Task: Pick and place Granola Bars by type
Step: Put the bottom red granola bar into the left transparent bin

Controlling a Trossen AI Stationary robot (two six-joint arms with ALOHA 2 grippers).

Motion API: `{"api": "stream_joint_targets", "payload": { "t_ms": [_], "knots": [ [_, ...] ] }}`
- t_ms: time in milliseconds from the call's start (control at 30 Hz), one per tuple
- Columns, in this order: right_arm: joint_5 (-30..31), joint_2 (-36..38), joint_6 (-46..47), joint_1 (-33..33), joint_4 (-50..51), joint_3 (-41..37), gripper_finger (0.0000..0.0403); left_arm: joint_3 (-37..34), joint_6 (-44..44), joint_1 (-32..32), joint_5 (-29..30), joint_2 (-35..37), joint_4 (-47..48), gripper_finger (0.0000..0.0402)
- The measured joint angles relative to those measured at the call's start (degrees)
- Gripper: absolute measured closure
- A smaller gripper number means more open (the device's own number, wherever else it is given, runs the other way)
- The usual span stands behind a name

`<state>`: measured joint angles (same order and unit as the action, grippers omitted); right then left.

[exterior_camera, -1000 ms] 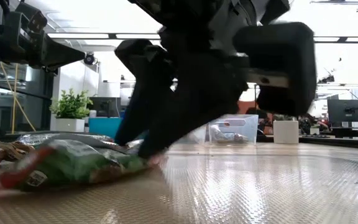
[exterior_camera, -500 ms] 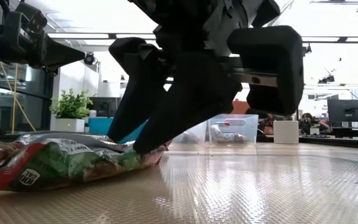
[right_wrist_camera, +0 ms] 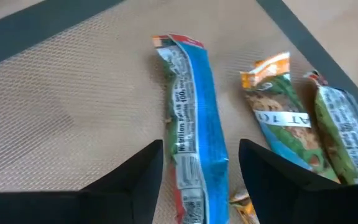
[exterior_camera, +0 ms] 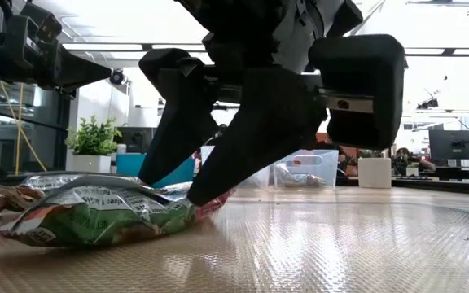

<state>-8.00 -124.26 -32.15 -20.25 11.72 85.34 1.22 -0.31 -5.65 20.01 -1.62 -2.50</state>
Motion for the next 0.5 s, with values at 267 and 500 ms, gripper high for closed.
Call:
{"api": "stream_joint_targets", "payload": {
  "t_ms": [267,500],
  "knots": [
    [-1.6,-2.3,0.6,0.0,0.2,0.2,0.0207,0.0,0.0,0.0,0.0,0.0,-0.1,0.0401],
    [-1.2,-2.5,0.6,0.0,-0.8,0.2,0.0207,0.0,0.0,0.0,0.0,0.0,-0.1,0.0401]
  ]
}}
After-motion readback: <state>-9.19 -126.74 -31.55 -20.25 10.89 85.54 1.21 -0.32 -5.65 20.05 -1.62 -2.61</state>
